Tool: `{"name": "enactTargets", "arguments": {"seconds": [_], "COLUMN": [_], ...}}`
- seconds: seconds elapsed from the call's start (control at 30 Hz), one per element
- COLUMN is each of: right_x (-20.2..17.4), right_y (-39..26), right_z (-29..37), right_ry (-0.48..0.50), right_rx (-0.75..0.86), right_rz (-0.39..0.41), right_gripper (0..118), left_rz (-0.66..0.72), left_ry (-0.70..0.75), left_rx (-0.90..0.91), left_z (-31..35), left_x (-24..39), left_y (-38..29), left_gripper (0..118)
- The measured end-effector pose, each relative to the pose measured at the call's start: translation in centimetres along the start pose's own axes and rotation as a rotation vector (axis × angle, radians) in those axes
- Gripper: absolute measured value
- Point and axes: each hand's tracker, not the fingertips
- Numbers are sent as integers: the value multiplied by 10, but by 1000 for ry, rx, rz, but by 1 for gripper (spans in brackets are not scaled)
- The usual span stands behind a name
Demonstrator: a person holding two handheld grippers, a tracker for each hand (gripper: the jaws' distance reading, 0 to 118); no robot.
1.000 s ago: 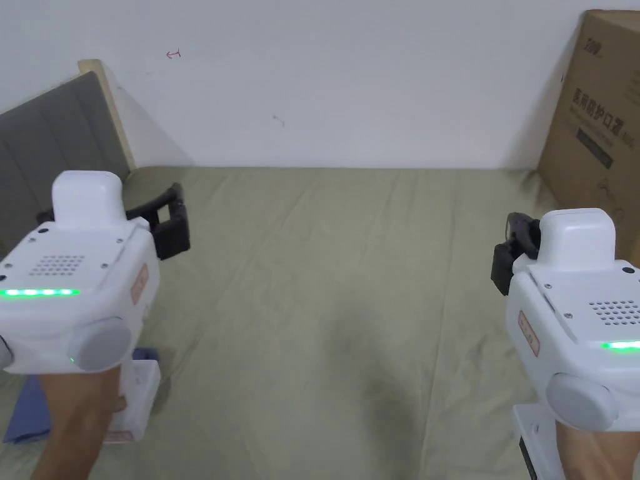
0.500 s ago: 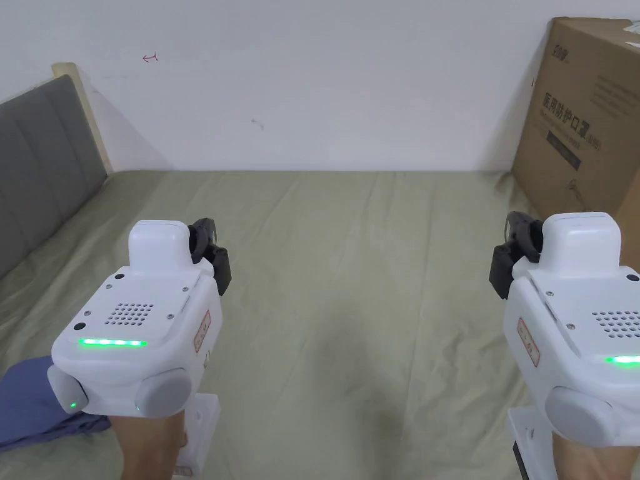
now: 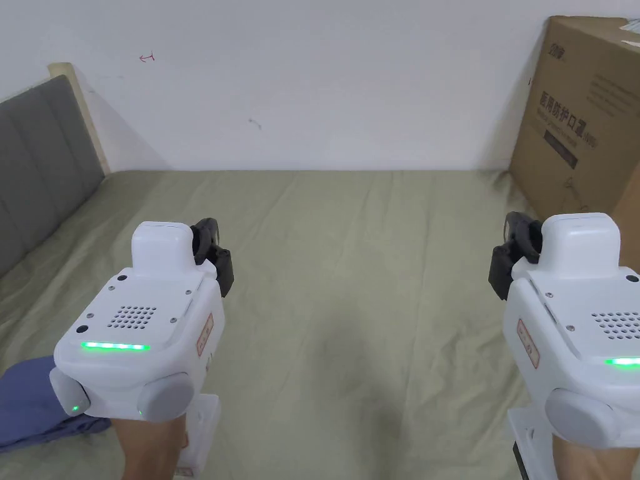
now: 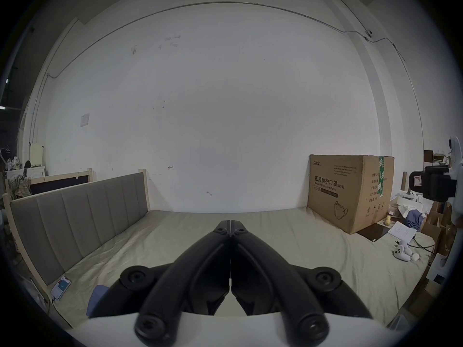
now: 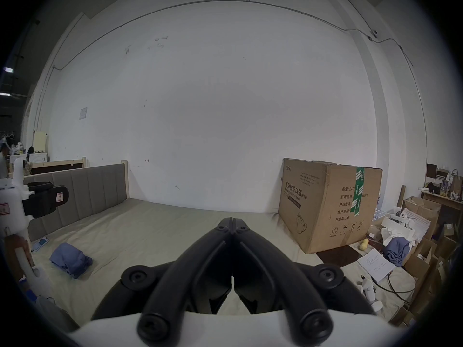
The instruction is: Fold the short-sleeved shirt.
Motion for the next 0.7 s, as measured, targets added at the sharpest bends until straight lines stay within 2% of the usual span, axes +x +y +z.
{"name": "enactTargets", "arguments": {"seconds": [0.7], "right_x": [-1], "right_y": [0], "right_z": [2], "right_ry": [12], "right_rx": [2], "right_rz": [10], "right_gripper": [0], "left_rz": [3], "left_ry": [-4], "left_rx": [-1], "left_z": [2], "left_x": [-2], "left_y": [1], "left_gripper": [0]}}
